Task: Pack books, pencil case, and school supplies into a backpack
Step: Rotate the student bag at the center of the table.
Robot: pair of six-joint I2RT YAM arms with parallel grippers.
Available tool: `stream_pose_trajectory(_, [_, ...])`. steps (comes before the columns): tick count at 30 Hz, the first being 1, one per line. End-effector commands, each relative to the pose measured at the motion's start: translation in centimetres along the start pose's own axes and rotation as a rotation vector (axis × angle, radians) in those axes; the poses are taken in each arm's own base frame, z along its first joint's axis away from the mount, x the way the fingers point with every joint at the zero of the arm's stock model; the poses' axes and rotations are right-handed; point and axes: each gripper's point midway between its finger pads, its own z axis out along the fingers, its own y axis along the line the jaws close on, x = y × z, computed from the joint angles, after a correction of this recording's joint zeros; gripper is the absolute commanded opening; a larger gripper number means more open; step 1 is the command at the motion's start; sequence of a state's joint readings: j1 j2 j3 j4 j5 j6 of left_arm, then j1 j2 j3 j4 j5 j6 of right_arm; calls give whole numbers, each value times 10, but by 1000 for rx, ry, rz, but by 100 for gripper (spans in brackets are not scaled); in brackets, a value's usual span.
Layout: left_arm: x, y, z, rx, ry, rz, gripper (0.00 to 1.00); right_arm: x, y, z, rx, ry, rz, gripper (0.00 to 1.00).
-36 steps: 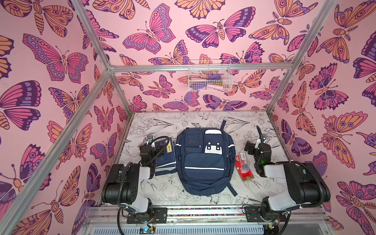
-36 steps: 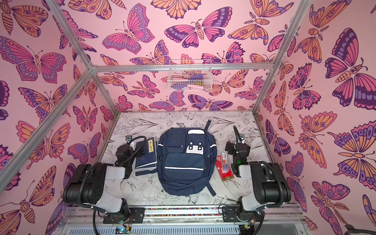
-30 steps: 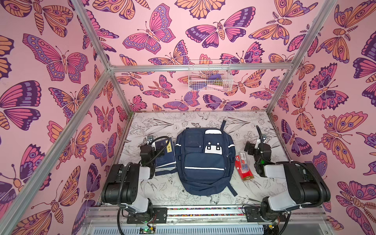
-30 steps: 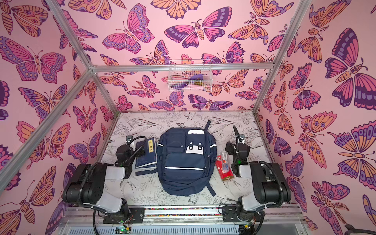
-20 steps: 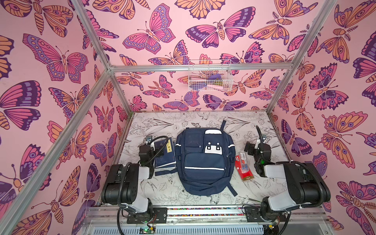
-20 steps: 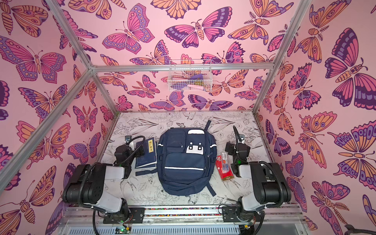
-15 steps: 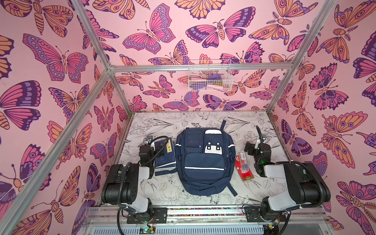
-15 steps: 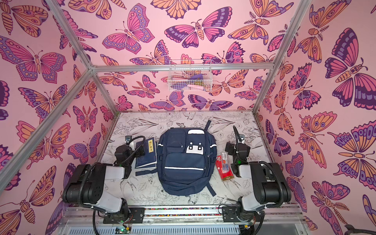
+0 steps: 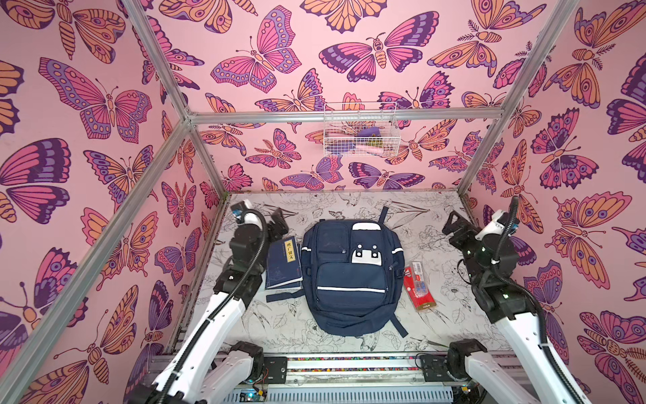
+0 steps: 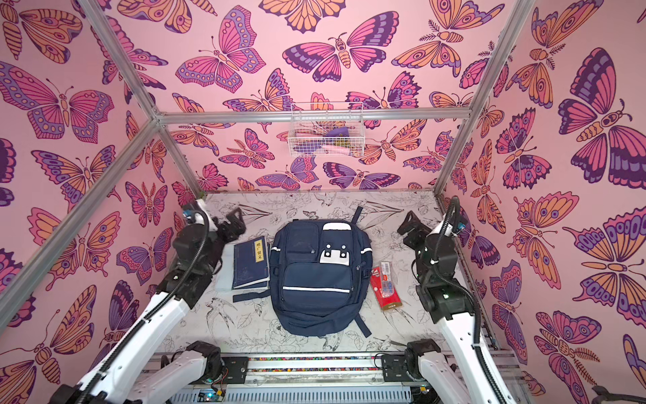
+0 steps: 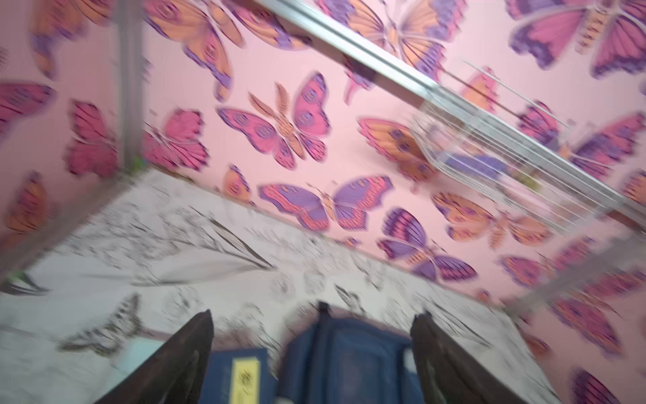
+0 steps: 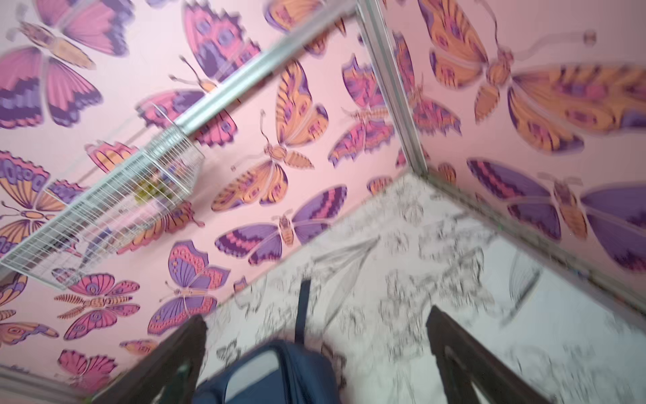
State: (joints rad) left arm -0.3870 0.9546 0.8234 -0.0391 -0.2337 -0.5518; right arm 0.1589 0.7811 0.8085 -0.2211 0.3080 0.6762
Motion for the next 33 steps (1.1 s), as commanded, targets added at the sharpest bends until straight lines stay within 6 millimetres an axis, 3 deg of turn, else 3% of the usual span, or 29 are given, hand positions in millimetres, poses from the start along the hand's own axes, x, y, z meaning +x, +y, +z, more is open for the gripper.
stream_pose_trajectory(1, [154,22,-26,-127,547,-17,100,111,-40,-7,231,545,3,94])
stream_pose_trajectory(4, [211,5,-53,-77,751,-25,100,149,-29,-29,266,774,-146,86])
stream_pose_trajectory(6, [235,-6,-66,-57,829,-56,100,174,-26,-42,278,866,-249,85])
stream_pose_trajectory(10, [269,-19,-81,-72,937,-54,100,232,-16,-59,246,1039,-341,82])
stream_pose_trajectory(13, [287,-13,-84,-129,988,-81,100,256,-14,-62,248,1070,-380,79])
stream_pose_trajectory(17, [296,-7,-83,-167,1010,-84,93,279,-3,-59,188,1084,-397,77])
stream_pose_trajectory(20, [300,-7,-83,-179,1029,-88,82,287,-6,-56,203,1097,-412,77])
stream_pose_trajectory(24, [309,0,-79,-224,1060,-86,77,294,-16,-56,258,1133,-446,76])
stream_pose_trajectory(29, [306,5,-51,-237,1044,-154,66,308,-24,-55,253,1155,-451,74])
stream_pose_trajectory(33, [297,-3,-21,-210,1029,-155,53,316,-19,-52,248,1190,-466,71])
